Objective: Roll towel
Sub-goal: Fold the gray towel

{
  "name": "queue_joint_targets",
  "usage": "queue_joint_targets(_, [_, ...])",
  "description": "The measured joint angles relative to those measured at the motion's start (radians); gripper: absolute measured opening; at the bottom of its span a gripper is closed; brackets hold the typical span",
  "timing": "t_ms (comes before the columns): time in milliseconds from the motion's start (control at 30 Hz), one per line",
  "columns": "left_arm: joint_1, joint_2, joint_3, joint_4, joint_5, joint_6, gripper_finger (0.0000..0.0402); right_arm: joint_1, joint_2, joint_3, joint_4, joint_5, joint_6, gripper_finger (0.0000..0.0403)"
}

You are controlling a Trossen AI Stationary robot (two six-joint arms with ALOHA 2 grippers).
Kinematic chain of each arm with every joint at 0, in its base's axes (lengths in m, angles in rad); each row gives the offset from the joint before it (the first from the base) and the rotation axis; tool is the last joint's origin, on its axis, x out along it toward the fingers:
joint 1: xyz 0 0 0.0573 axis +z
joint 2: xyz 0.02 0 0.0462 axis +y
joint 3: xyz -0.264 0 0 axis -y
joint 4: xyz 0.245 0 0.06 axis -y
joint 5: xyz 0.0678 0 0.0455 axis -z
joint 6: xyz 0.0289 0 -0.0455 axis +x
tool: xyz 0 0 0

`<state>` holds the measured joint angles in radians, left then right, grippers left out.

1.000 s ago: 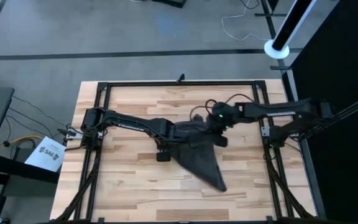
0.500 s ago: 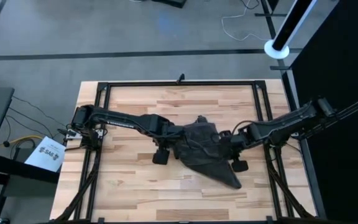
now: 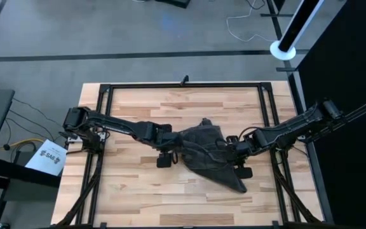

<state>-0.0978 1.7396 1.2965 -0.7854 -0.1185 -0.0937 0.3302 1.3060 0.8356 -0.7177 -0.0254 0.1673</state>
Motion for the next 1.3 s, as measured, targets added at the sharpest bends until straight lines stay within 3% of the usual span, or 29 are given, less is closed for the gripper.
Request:
queue_joint_targets(167, [0.03,0.004,-0.091,0.075,-0.045,0.015,0.0224,0.0,0.0,0.0,0.0,0.0,0.02,0.0007])
queue_joint_targets(400, [0.03,0.007,-0.13,0.03,-0.125,-0.044,0.0224,0.0,0.0,0.0,-0.001,0.0,0.071,0.0007])
queue_joint_targets(567, [0.031,0.007,-0.188,0.196,-0.122,-0.021,0.0224,0.0,0.0,0.0,0.0,0.0,0.072,0.0007])
queue_joint_targets(700, [0.033,0.007,-0.203,0.228,-0.122,-0.035,0.022,0.0,0.0,0.0,0.0,0.0,0.084,0.0007])
queue_joint_targets(833, [0.016,0.007,-0.199,0.201,-0.079,-0.06,0.0177,0.0,0.0,0.0,-0.001,0.0,0.095,0.0007])
queue_joint_targets(1067, [-0.026,-0.021,-0.178,0.132,-0.043,-0.152,0.0015,-0.013,-0.006,0.002,-0.012,0.041,0.128,0.0007])
queue_joint_targets(1167, [-0.029,-0.08,-0.124,0.105,-0.053,-0.159,0.0004,-0.027,-0.041,0.037,-0.021,0.115,0.132,0.0007])
queue_joint_targets(1300, [-0.013,-0.195,0.003,0.008,-0.192,-0.138,0.0001,-0.063,-0.122,0.139,-0.086,0.31,0.113,0.0007])
